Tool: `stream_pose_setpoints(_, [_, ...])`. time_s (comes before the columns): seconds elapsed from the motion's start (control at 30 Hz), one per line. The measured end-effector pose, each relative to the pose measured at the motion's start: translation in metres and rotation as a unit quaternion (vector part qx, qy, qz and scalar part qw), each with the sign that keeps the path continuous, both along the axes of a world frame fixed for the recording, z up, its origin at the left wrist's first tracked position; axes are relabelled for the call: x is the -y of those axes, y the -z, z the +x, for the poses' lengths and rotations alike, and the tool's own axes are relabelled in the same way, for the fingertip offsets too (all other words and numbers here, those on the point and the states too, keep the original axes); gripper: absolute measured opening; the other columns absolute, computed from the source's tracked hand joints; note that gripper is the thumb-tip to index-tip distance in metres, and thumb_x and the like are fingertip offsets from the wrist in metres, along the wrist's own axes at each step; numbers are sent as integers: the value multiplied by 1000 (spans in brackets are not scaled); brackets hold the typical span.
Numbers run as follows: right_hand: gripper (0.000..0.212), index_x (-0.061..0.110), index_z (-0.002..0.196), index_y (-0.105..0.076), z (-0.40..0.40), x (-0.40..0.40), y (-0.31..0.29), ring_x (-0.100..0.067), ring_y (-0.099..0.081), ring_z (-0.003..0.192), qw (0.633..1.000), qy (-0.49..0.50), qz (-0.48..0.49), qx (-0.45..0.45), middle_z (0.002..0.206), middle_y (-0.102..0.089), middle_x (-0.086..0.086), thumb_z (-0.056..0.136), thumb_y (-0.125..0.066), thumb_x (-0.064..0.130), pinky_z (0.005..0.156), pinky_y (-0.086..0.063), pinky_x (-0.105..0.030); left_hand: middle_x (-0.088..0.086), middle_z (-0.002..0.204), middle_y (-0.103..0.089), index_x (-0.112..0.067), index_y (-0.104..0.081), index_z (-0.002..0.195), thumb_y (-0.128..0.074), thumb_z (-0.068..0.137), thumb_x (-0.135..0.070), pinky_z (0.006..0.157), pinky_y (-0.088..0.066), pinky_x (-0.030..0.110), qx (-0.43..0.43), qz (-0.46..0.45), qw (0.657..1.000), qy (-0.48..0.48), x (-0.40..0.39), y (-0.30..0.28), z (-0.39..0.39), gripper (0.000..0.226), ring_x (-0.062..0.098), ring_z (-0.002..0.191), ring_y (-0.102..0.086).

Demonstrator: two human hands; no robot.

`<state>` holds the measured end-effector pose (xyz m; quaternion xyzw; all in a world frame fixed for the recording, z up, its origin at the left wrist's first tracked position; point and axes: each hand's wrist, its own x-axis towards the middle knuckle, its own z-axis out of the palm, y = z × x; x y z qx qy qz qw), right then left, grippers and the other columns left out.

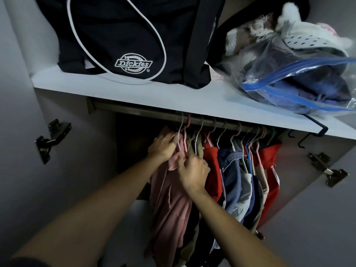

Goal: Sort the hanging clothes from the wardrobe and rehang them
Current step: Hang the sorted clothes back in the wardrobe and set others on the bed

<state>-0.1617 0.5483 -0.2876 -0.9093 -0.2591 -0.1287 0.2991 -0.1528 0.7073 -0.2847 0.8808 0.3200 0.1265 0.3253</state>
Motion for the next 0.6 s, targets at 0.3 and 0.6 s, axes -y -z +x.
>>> stream_pose_setpoints(0.3, [13,20,103,-60,5,6,18,-23,-57,99,996,-29,-17,80,100,-62,0,95,-61,29,84,-43,-41,11,155,-47,-49,-31,158,-26,103,-68,110,-39,48,-12,12,1000,9,-1,13,-4,58,36,142,-44])
stream_pose_setpoints(0.6, [45,19,138,-50,-9,28,22,-28,-46,124,986,-96,-116,73,138,-46,-6,100,-48,42,101,-46,-47,8,154,-47,-55,-18,159,-30,104,-65,107,-45,48,-43,62,997,13,22,11,-57,57,39,138,-45])
